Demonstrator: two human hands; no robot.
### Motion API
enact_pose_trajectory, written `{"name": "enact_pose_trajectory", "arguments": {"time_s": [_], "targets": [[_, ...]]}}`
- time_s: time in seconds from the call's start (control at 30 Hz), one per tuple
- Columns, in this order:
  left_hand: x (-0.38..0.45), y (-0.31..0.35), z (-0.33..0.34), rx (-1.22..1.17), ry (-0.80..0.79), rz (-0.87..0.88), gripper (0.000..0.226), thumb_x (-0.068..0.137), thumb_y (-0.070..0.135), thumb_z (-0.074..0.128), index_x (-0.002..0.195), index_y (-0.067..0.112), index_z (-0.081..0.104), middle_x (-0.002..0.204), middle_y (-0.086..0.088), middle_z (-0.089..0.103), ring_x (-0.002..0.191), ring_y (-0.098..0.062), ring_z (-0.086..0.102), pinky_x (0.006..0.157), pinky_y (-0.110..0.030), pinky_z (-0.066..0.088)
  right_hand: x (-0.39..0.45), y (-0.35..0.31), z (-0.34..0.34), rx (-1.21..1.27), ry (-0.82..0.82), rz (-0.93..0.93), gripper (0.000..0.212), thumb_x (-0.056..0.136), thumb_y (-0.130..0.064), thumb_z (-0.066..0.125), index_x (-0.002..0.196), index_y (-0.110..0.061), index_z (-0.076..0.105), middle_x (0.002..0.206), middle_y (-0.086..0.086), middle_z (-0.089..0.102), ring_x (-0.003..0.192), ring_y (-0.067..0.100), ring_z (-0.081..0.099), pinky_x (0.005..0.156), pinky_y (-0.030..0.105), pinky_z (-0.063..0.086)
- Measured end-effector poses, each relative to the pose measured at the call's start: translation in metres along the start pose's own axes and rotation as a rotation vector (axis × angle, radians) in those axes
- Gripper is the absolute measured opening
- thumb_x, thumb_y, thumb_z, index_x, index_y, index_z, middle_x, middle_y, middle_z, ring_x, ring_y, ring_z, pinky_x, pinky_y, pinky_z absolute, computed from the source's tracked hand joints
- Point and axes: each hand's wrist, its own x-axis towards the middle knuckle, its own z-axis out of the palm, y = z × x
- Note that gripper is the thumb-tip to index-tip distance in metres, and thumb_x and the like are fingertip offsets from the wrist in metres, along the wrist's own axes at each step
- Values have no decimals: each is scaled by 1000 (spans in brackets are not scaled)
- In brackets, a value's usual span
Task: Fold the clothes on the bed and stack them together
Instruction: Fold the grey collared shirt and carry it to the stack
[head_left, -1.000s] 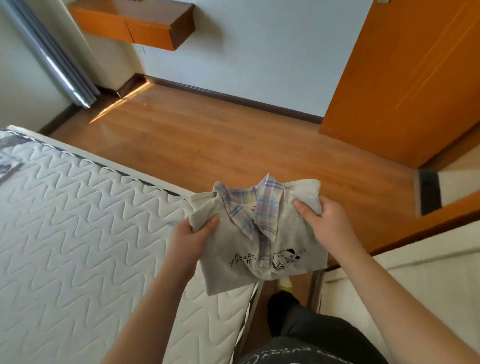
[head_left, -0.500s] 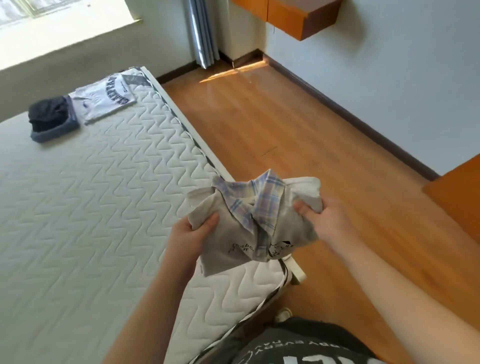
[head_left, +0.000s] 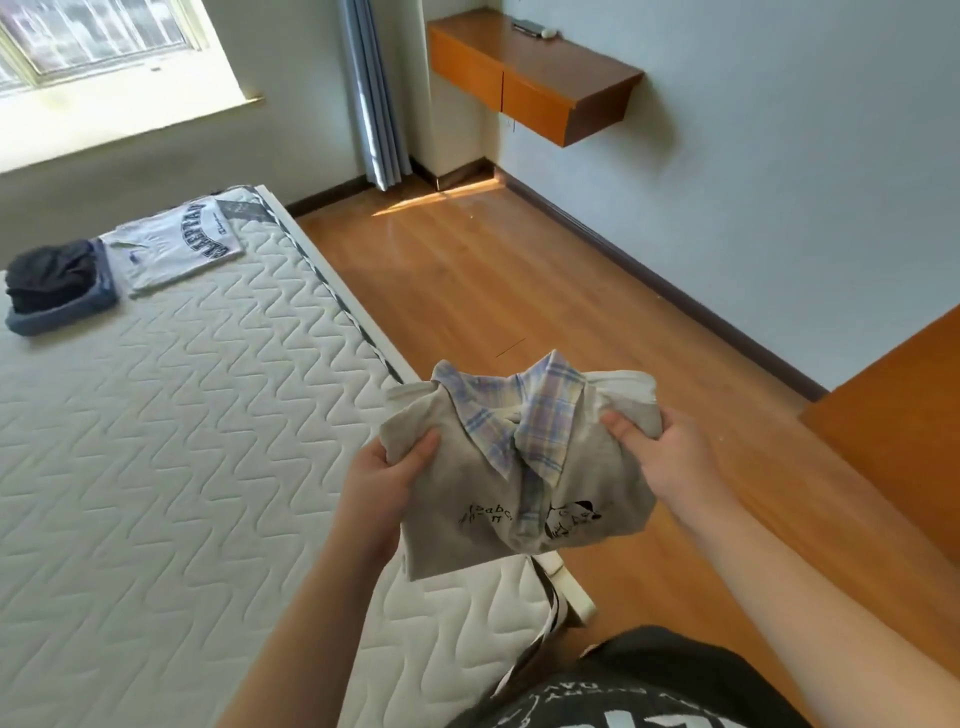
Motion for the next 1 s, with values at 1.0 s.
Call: {"name": "enact_pose_trajectory", "arguments": {"time_s": [1.0], "targets": [[180, 47, 383, 194, 100, 136, 14, 81, 30, 74, 96, 27, 77, 97, -2, 76, 93, -15, 72, 72, -22, 56, 313, 6, -301, 63, -79, -66, 9, 92, -47, 62, 93, -41, 69, 85, -18, 73, 74, -1, 68, 65, 30, 50]]}}
